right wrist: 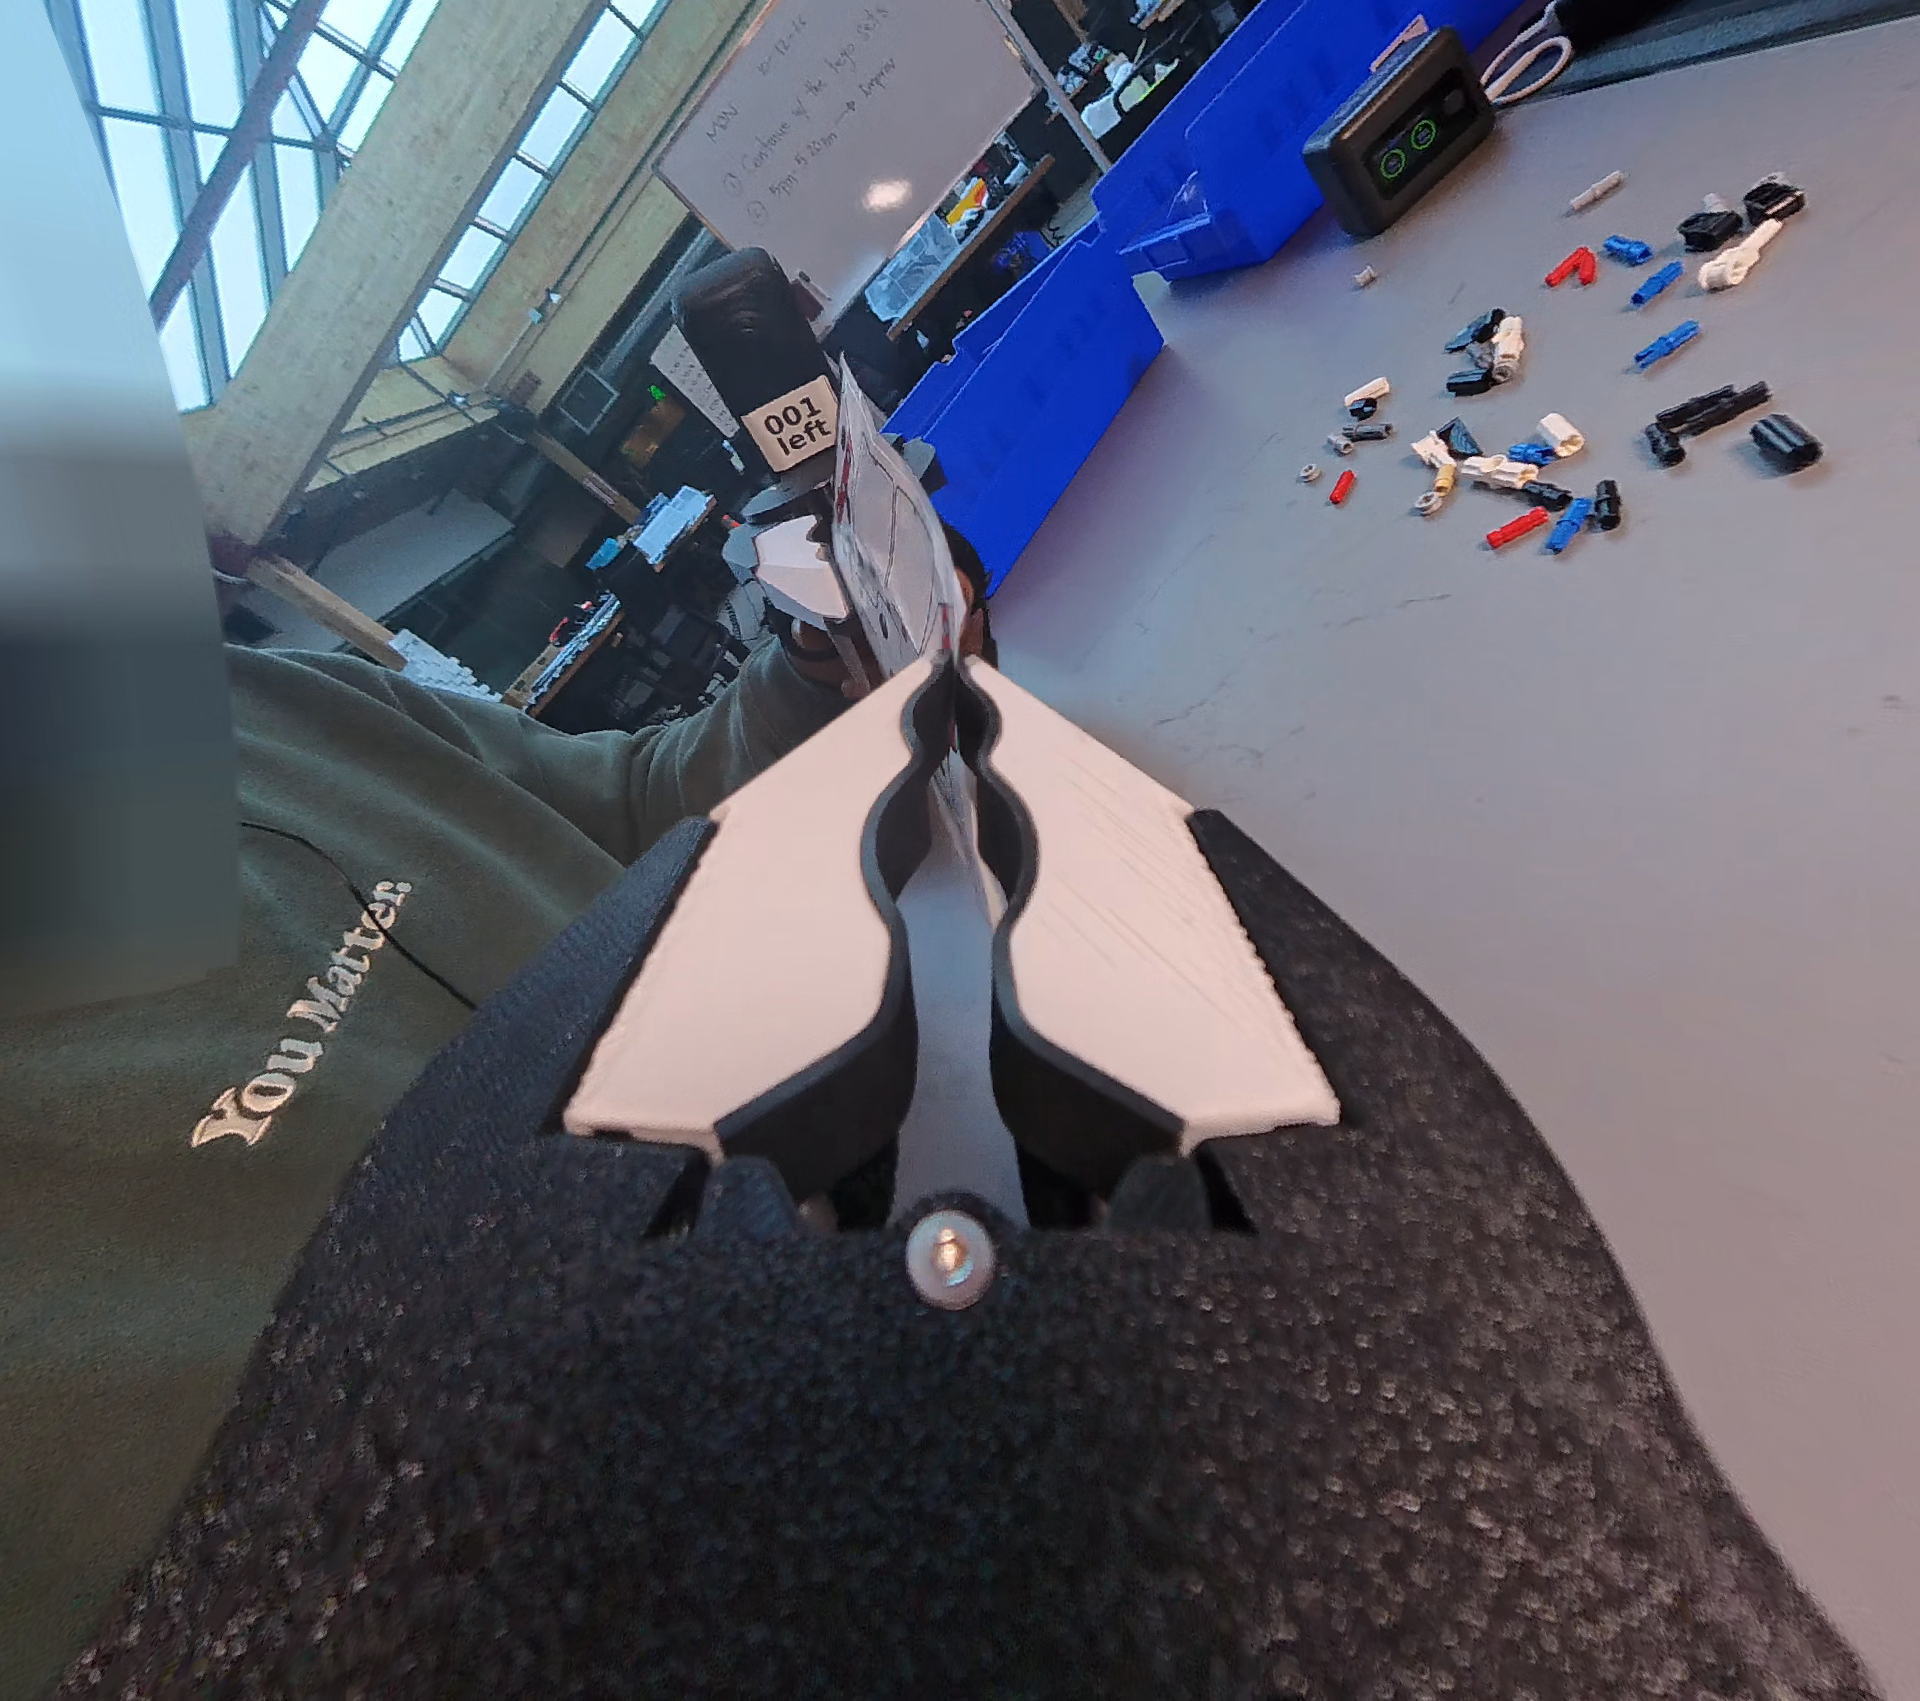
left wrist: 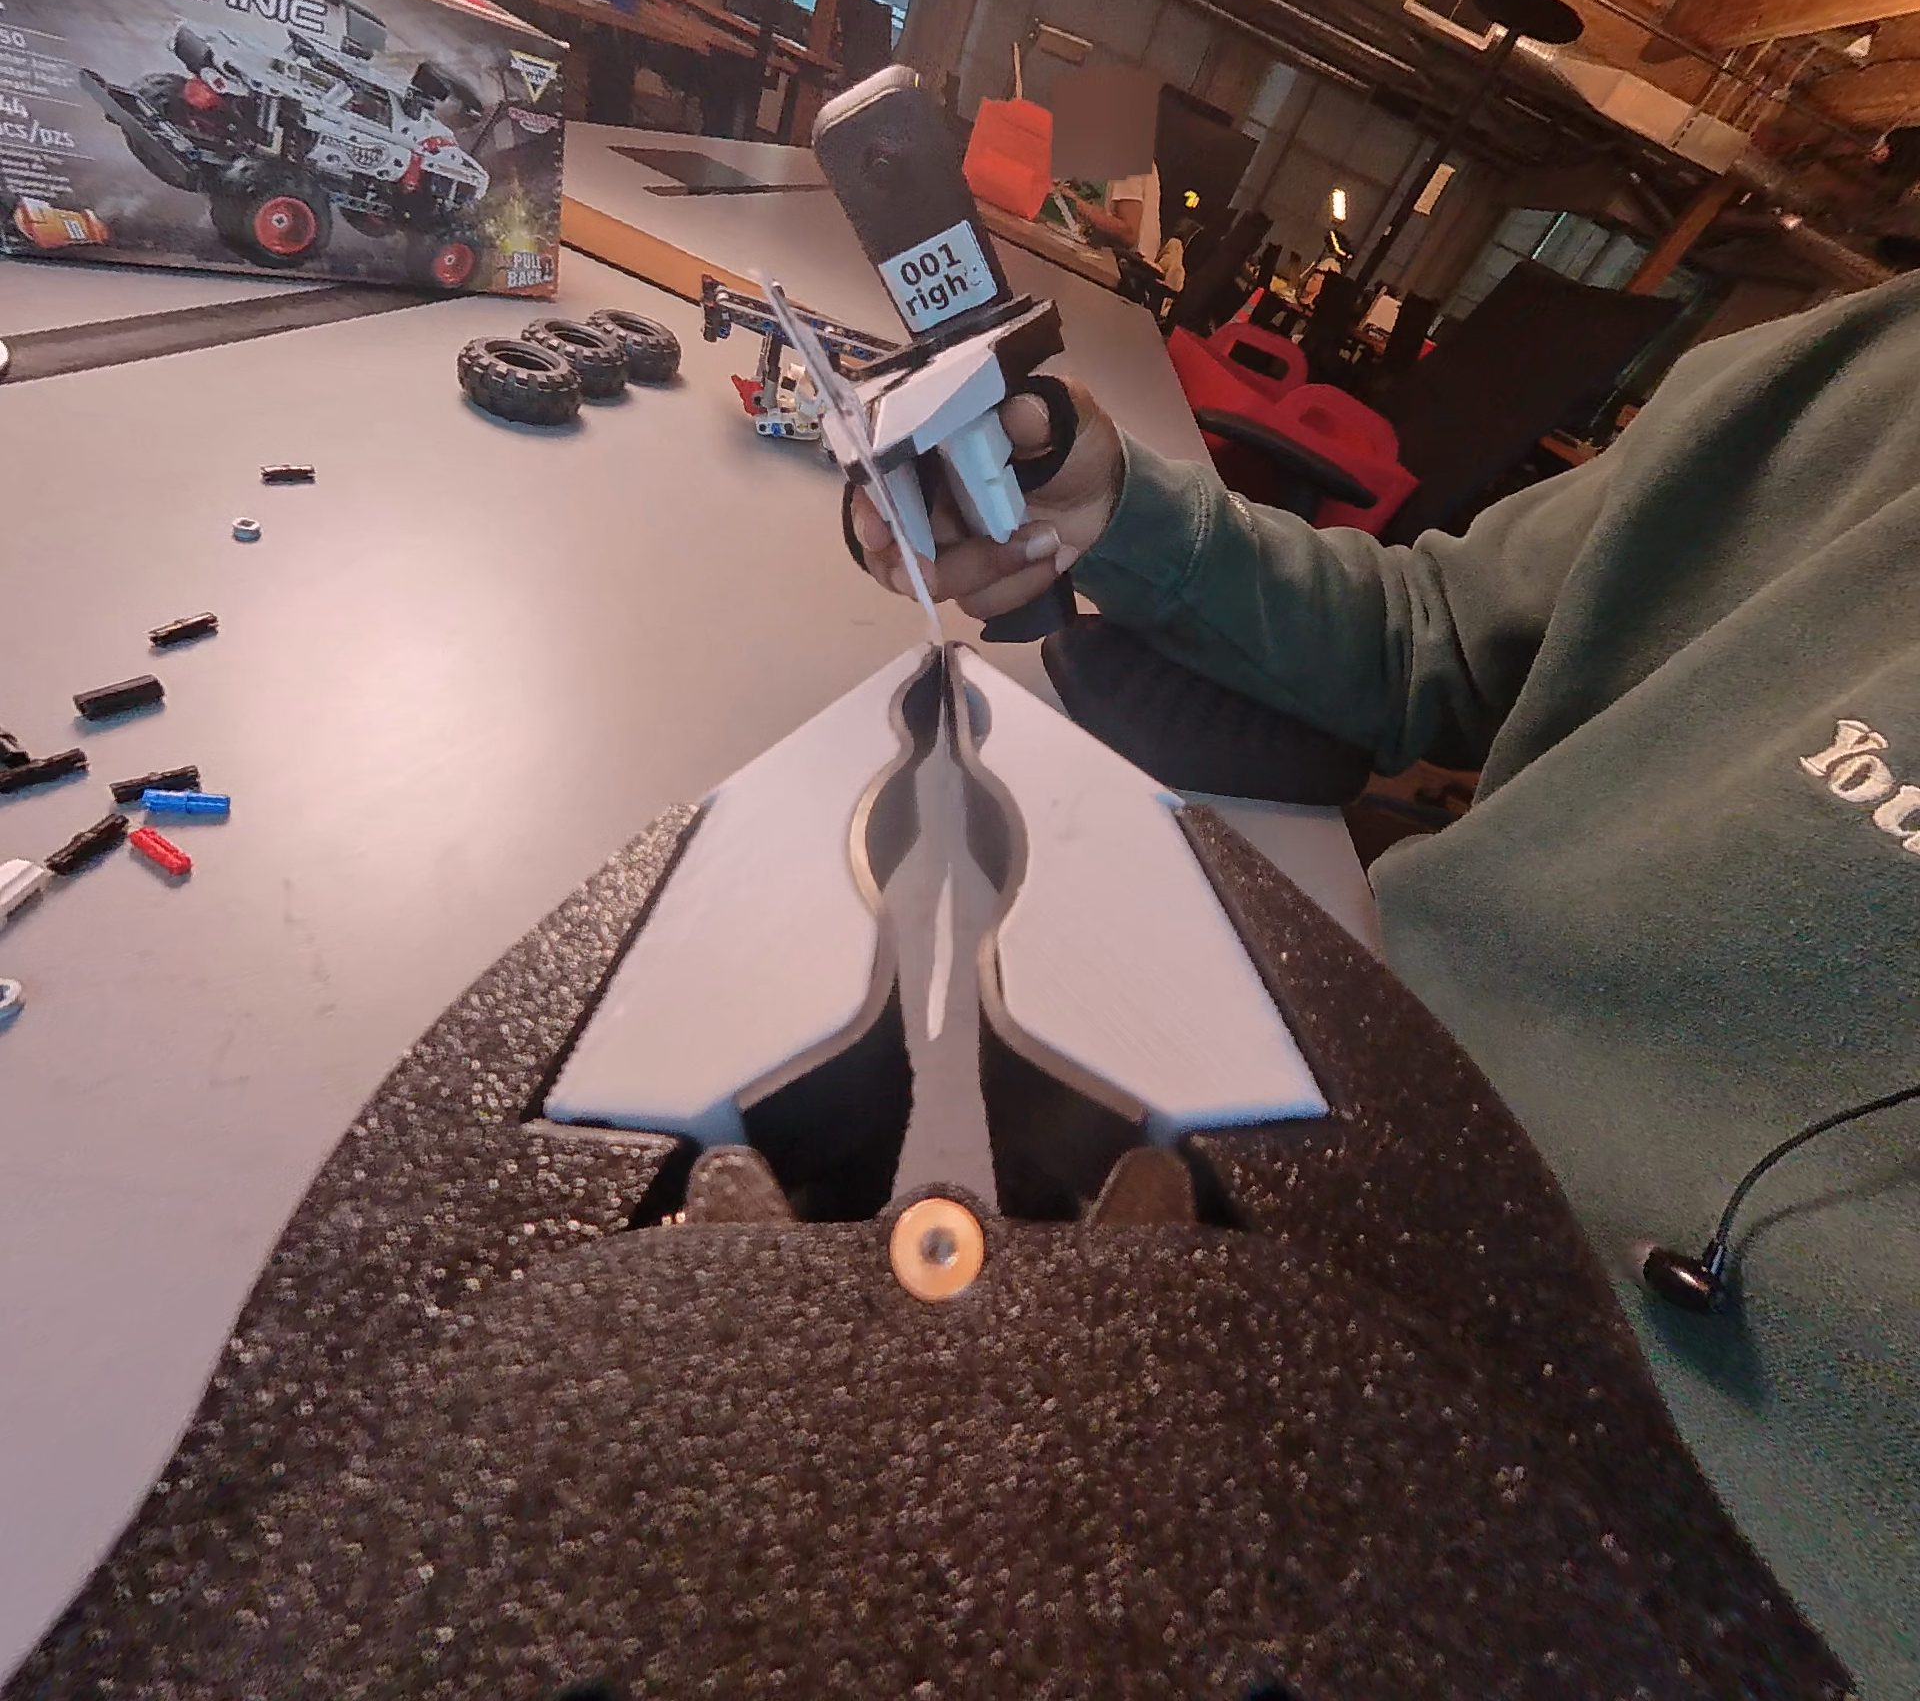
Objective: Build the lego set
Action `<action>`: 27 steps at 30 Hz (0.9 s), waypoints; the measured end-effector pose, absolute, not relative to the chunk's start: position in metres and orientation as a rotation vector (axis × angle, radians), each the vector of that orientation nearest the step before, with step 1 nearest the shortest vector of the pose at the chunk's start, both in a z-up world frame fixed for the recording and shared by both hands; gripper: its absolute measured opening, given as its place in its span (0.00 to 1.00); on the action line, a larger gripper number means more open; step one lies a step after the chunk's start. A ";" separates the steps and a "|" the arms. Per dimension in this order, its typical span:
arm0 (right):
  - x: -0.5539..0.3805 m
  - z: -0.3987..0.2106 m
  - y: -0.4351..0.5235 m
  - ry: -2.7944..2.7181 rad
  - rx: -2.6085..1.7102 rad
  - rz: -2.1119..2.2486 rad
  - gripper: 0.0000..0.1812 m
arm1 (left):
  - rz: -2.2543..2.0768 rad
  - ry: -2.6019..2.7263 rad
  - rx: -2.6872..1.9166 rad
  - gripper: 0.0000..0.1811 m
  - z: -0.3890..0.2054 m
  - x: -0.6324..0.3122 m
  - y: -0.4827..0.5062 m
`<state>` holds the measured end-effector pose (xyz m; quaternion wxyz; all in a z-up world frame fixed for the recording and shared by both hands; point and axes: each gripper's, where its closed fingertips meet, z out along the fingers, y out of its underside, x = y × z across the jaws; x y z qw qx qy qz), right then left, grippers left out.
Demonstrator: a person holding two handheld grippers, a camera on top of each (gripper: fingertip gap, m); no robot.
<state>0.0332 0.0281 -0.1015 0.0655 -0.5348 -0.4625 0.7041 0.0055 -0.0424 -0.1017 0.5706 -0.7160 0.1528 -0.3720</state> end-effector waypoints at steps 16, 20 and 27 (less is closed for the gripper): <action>0.010 -0.111 -0.041 -1.832 -0.651 0.856 0.32 | -0.894 0.342 -1.747 0.00 -0.114 0.012 -0.036; 0.013 -0.128 -0.054 -1.946 -0.681 0.899 0.33 | -0.849 0.502 -1.747 0.00 -0.117 0.031 -0.045; 0.026 -0.122 -0.065 -1.958 -0.716 1.118 0.16 | -0.777 0.630 -1.751 0.00 -0.121 0.044 -0.054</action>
